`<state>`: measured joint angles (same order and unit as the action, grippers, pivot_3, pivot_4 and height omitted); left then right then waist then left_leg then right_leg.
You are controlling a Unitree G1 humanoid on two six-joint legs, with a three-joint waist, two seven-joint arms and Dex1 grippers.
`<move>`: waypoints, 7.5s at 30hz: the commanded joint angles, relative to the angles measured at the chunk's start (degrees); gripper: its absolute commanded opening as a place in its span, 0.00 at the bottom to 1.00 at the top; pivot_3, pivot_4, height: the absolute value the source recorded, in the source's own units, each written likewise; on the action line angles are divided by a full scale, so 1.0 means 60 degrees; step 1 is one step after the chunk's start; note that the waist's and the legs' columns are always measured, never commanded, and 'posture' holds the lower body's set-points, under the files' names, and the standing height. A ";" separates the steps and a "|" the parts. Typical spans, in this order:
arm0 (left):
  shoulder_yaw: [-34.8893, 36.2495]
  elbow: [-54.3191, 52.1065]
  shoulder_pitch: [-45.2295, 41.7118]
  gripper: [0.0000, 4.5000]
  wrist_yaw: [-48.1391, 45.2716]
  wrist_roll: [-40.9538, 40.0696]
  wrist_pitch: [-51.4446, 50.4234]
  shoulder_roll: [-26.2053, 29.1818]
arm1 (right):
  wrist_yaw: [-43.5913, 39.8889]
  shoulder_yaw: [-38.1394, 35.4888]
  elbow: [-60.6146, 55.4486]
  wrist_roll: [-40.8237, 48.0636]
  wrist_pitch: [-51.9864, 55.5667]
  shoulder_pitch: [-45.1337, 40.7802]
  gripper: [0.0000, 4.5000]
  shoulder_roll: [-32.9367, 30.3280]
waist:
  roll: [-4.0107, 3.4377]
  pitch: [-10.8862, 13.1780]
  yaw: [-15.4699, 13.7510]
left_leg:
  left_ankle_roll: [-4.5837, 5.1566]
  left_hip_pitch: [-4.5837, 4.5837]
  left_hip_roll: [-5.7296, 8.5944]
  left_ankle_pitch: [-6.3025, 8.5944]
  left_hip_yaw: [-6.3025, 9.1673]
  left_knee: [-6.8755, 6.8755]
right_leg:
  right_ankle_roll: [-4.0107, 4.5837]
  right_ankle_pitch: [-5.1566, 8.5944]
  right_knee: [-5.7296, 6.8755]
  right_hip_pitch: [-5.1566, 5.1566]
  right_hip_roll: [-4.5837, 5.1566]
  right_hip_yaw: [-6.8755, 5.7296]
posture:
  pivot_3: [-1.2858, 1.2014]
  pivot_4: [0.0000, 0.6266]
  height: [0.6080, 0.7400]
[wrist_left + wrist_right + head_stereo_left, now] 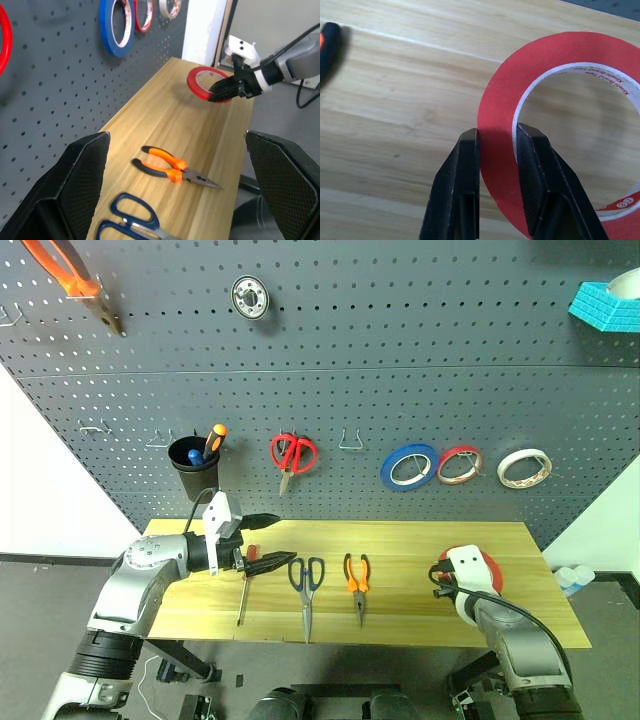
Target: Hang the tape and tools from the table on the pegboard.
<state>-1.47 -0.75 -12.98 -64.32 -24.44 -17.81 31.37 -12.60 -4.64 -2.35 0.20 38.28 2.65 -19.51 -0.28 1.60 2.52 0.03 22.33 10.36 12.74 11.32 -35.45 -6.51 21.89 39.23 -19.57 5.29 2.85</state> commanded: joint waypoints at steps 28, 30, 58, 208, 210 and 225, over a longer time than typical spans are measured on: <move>0.0008 0.0410 -0.0449 1.00 -0.0251 0.0044 0.0409 -0.0081 | 0.1221 -0.0918 -0.0109 0.0136 -0.6764 -0.0132 0.15 0.0607 | 0.0002 0.0001 0.0033 | -0.0001 -0.0004 -0.0006 -0.0001 -0.0002 -0.0001 | 0.0000 0.0000 0.0001 0.0000 -0.0011 0.0004 | 0.49 0.00 0.84; -0.0001 0.0408 -0.0446 1.00 -0.0245 0.0044 0.0407 -0.0090 | 0.1199 -0.0898 -0.0038 0.0152 -0.6892 -0.0230 0.15 0.0609 | 0.0002 0.0001 0.0023 | -0.0001 -0.0004 -0.0006 -0.0001 -0.0002 0.0000 | 0.0000 0.0000 0.0001 0.0000 -0.0012 0.0004 | 0.49 0.00 0.84; 0.0147 -0.0271 -0.0011 1.00 -0.0003 -0.0115 0.0132 0.0039 | 0.0554 -0.0416 0.2396 0.0192 -0.7698 -0.2503 0.15 0.0809 | 0.0001 0.0001 0.0012 | -0.0006 -0.0009 -0.0008 -0.0005 -0.0001 0.0000 | 0.0003 -0.0002 0.0010 0.0000 -0.0021 0.0008 | 0.51 0.00 0.84; 0.2432 -0.6291 0.7514 1.00 0.3055 -0.1982 -0.1510 0.0923 | 0.3892 0.2777 0.1794 -0.1791 -0.0224 -0.2065 0.99 0.4146 | 0.0151 0.1738 -0.0330 | -0.0007 0.0194 -0.0034 0.0002 -0.0042 0.0083 | 0.0028 0.0000 -0.0028 -0.0230 -0.0009 0.0028 | 0.55 0.39 0.84; 0.2451 -0.6316 0.7518 1.00 0.3070 -0.1989 -0.1527 0.0924 | 0.3942 0.2721 0.1896 -0.1718 -0.0071 -0.2167 0.99 0.4227 | 0.0147 0.1742 -0.0336 | -0.0007 0.0194 -0.0034 0.0002 -0.0042 0.0084 | 0.0028 0.0000 -0.0028 -0.0230 -0.0009 0.0028 | 0.55 0.40 0.84; 0.2335 -0.6137 0.7256 1.00 0.3193 -0.1820 -0.1431 0.0864 | 0.4411 0.1854 0.2222 -0.0879 0.1456 -0.2940 0.99 0.4715 | 0.0154 0.1745 -0.0356 | -0.0007 0.0194 -0.0034 0.0002 -0.0042 0.0085 | 0.0028 0.0000 -0.0031 -0.0230 -0.0008 0.0028 | 0.55 0.37 0.84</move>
<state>12.21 -36.89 30.57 -45.30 -35.49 -27.17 36.72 12.72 8.11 9.75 -5.68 44.97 -15.53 4.13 0.64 12.07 0.38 -0.02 23.49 10.15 12.75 11.07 -34.94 -6.34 21.89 39.05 -20.95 5.24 3.02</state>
